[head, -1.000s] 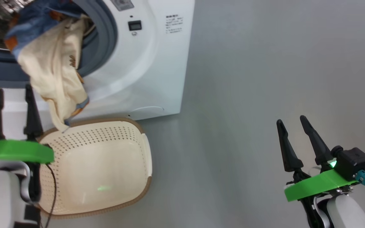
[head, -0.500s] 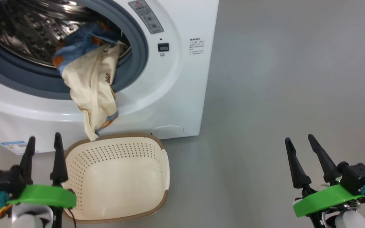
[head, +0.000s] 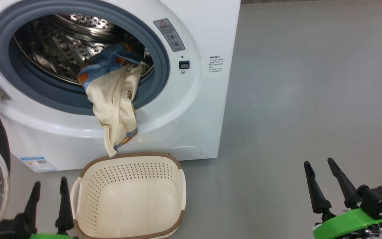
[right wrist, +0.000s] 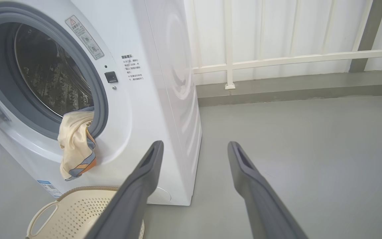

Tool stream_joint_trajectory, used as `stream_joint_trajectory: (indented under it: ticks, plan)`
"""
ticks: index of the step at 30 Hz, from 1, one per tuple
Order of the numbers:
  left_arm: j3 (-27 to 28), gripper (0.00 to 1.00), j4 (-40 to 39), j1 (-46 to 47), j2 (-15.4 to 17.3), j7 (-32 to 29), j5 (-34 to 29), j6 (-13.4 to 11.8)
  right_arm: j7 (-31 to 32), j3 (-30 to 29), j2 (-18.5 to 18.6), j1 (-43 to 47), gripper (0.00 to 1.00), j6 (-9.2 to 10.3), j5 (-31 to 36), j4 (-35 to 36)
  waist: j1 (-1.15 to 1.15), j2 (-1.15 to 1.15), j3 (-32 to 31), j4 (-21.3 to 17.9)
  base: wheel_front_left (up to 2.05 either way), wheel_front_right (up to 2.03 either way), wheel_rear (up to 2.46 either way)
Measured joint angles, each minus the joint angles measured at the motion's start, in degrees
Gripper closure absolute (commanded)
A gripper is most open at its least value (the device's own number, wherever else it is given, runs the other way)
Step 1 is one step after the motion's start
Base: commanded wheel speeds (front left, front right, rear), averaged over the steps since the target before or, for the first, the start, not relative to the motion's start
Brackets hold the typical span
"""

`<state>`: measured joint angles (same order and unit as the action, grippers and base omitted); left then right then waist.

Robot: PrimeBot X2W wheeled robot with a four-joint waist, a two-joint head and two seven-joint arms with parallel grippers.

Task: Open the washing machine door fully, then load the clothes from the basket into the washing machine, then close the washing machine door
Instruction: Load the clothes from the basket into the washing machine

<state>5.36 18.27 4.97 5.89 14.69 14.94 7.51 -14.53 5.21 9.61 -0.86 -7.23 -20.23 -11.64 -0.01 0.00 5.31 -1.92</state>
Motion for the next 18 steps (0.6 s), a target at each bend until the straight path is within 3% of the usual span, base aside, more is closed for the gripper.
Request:
stream_joint_trajectory:
  ticks: [8,18]
  plan:
    - [0.97,0.00,-3.61,-5.26,-0.36,0.00,-0.52,0.00,0.00,-0.86,0.01,2.54,0.00,0.00,-0.41,0.35,0.00,0.00,-1.59,0.65,0.00,0.00,0.00]
    - [0.97,0.00,-4.59,-5.41,-0.66,0.00,-0.51,0.00,0.00,-1.43,-0.07,2.64,0.00,0.00,-0.41,0.59,0.01,0.00,-0.87,1.35,0.00,0.00,0.00]
